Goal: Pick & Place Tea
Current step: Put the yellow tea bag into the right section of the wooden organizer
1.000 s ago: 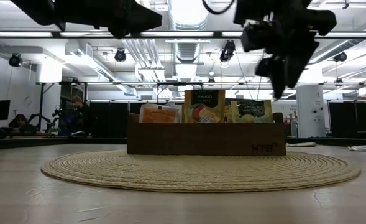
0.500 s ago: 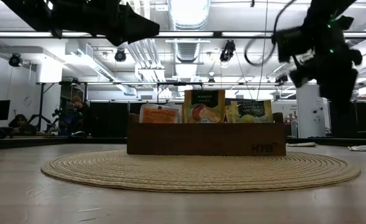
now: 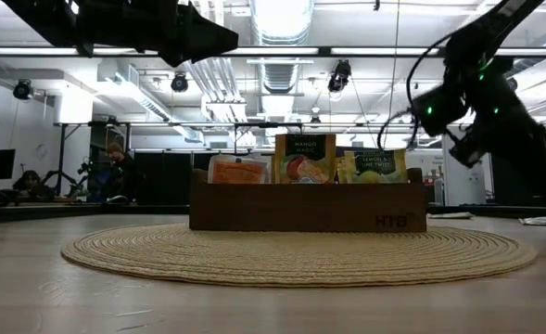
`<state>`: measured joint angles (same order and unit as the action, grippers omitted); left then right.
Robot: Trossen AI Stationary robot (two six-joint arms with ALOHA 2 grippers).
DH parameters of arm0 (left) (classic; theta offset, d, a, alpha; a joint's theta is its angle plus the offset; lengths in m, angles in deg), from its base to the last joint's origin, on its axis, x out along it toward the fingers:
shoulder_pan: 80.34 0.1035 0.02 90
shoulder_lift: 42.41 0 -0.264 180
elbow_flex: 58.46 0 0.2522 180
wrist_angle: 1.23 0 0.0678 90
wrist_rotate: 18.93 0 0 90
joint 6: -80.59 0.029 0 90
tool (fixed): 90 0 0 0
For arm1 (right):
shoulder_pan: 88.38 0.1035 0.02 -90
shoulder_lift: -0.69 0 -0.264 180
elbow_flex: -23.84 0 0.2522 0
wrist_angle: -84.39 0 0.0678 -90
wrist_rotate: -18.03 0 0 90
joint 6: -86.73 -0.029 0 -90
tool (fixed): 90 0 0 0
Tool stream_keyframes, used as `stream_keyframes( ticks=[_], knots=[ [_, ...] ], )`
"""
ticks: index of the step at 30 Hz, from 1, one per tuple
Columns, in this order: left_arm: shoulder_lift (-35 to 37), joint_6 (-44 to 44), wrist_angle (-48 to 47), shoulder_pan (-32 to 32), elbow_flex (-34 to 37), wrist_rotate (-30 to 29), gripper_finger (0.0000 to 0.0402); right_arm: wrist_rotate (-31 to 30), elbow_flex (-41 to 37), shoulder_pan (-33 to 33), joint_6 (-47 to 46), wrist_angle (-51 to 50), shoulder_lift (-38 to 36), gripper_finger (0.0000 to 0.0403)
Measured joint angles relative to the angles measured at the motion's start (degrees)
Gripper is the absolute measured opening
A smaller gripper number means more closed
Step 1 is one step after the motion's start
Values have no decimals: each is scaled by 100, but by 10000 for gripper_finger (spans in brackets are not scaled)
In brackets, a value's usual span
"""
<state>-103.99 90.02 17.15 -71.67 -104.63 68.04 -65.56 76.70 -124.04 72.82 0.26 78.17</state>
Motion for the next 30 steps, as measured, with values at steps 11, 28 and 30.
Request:
stream_keyframes(
  ticks=[11, 28, 30],
  knots=[
    [0, 68, -2, 0, 0, 134, 148, 610, 51, -800, 439, 119, 1747, 249],
    [0, 138, 2, -2, 31, 220, 148, 210, 155, -811, 356, 412, 2523, 165],
    [0, 138, 2, -2, 33, 218, 148, 216, 151, -808, 313, 436, 2523, 127]
  ],
)
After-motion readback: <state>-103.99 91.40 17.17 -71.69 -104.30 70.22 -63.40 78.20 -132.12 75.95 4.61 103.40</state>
